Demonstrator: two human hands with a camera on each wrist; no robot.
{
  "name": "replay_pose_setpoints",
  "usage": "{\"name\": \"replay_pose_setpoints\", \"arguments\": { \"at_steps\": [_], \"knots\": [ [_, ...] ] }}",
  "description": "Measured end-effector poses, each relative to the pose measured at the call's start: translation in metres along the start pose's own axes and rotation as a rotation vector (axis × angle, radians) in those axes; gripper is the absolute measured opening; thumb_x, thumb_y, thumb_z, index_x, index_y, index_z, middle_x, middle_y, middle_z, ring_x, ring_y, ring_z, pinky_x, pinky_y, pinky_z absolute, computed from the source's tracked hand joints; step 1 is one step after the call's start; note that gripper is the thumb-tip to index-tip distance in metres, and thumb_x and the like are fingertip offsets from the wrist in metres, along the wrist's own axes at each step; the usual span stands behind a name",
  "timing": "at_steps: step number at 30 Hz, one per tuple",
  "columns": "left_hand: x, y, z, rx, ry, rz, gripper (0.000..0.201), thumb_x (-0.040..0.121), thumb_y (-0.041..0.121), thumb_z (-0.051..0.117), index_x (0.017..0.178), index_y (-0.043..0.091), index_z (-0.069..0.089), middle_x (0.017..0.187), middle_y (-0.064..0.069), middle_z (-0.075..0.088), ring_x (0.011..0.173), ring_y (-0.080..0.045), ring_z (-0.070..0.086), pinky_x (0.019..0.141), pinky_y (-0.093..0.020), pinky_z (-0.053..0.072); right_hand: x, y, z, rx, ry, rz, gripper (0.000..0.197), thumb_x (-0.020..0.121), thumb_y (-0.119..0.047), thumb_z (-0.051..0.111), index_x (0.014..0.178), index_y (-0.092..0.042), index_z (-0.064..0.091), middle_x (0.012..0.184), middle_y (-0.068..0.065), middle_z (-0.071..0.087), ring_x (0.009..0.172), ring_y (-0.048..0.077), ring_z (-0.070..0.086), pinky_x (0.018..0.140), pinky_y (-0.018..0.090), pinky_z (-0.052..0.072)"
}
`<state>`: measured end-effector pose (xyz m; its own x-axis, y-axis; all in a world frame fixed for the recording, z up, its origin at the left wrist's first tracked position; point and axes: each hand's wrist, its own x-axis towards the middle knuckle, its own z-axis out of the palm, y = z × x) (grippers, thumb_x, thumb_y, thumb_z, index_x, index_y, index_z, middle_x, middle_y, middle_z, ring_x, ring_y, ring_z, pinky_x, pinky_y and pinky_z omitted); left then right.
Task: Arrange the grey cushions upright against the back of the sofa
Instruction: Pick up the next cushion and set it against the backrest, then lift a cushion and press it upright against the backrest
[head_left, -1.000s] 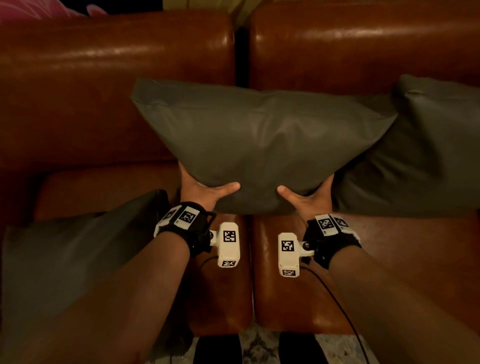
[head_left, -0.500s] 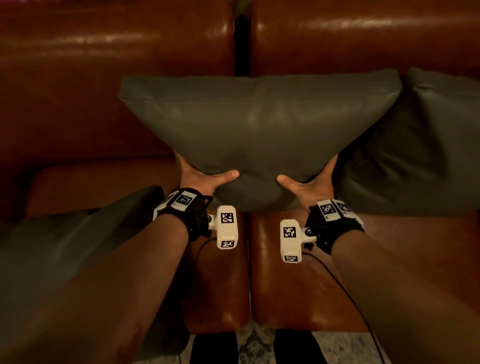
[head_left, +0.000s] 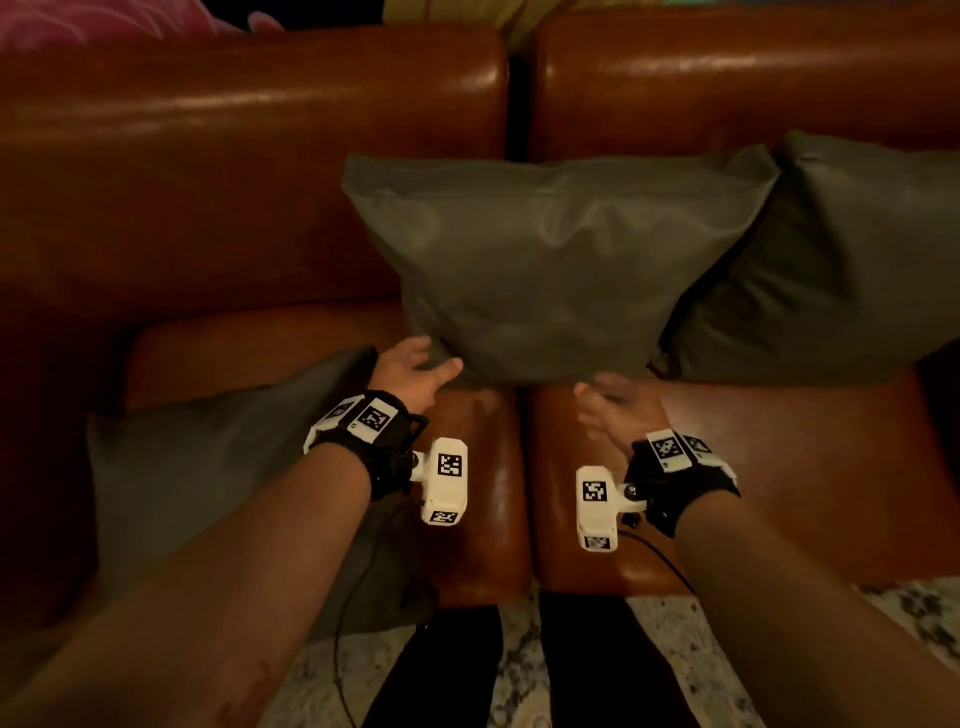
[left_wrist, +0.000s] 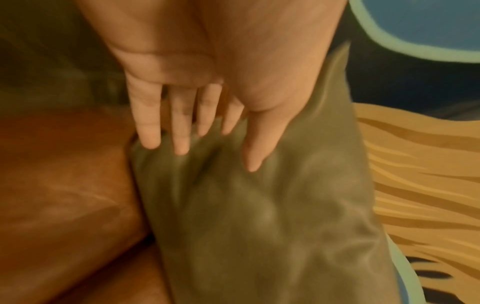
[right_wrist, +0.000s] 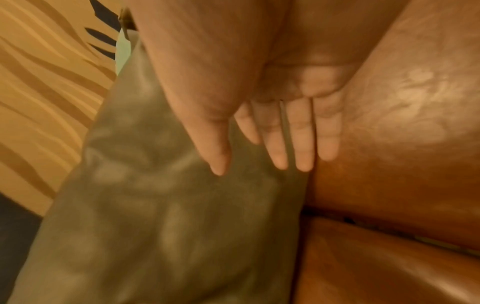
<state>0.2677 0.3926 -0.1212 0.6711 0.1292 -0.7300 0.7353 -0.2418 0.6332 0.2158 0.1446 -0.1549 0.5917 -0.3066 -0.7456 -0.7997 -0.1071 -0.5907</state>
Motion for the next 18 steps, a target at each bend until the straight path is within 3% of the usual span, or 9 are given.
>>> {"name": "replay_pose_setpoints", "arguments": {
  "at_steps": [4, 9, 11, 14, 16, 18],
  "knots": [
    [-0.025, -0.021, -0.045, 0.028, 0.009, -0.032, 0.049, 0.093, 0.018, 0.069, 0.139, 0.011, 0.055, 0.135, -0.007, 0.061, 0.114, -0.023, 0.063, 0.094, -0.04, 0.052, -0.031, 0.021, 0.025, -0.021, -0.133, 0.083, 0.055, 0.101, -0.022, 0.069, 0.151, -0.004, 0.055, 0.136, 0.018, 0.072, 0.109, 0.03, 0.072, 0.103, 0.045, 0.056],
    [-0.054, -0.061, -0.11, 0.031, 0.19, -0.084, 0.038, 0.093, 0.016, 0.069, 0.13, 0.01, 0.062, 0.116, -0.007, 0.065, 0.103, -0.024, 0.065, 0.093, -0.041, 0.053, -0.06, 0.031, 0.057, -0.098, -0.258, 0.111, 0.046, 0.103, -0.017, 0.067, 0.145, -0.002, 0.06, 0.133, 0.022, 0.072, 0.109, 0.032, 0.072, 0.098, 0.043, 0.056],
    [-0.065, -0.083, -0.133, 0.058, 0.274, -0.119, 0.033, 0.091, 0.017, 0.071, 0.123, 0.013, 0.066, 0.116, -0.009, 0.068, 0.105, -0.029, 0.067, 0.094, -0.043, 0.054, -0.068, 0.032, 0.07, -0.136, -0.289, 0.094, 0.046, 0.102, -0.019, 0.067, 0.146, -0.004, 0.06, 0.129, 0.021, 0.073, 0.111, 0.034, 0.073, 0.099, 0.043, 0.057],
    [-0.082, -0.117, -0.163, 0.177, 0.373, -0.192, 0.03, 0.089, 0.022, 0.073, 0.117, 0.011, 0.071, 0.124, -0.014, 0.07, 0.113, -0.034, 0.066, 0.101, -0.049, 0.052, -0.076, 0.034, 0.093, -0.213, -0.327, 0.057, 0.053, 0.094, -0.032, 0.073, 0.142, -0.012, 0.065, 0.122, 0.011, 0.077, 0.103, 0.027, 0.077, 0.099, 0.044, 0.061],
    [-0.092, -0.134, -0.179, 0.245, 0.421, -0.228, 0.034, 0.09, 0.024, 0.072, 0.119, 0.006, 0.071, 0.125, -0.015, 0.07, 0.114, -0.035, 0.065, 0.103, -0.045, 0.05, -0.082, 0.033, 0.11, -0.23, -0.362, 0.037, 0.043, 0.096, -0.03, 0.073, 0.135, -0.012, 0.068, 0.123, 0.012, 0.078, 0.103, 0.027, 0.077, 0.099, 0.044, 0.062],
    [-0.099, -0.146, -0.195, 0.236, 0.463, -0.297, 0.04, 0.091, 0.029, 0.071, 0.121, 0.002, 0.068, 0.119, -0.014, 0.068, 0.107, -0.03, 0.064, 0.095, -0.034, 0.047, -0.089, 0.032, 0.129, -0.234, -0.383, 0.023, 0.038, 0.098, -0.027, 0.072, 0.133, -0.012, 0.069, 0.12, 0.013, 0.077, 0.096, 0.024, 0.076, 0.094, 0.043, 0.063]
  ]
}}
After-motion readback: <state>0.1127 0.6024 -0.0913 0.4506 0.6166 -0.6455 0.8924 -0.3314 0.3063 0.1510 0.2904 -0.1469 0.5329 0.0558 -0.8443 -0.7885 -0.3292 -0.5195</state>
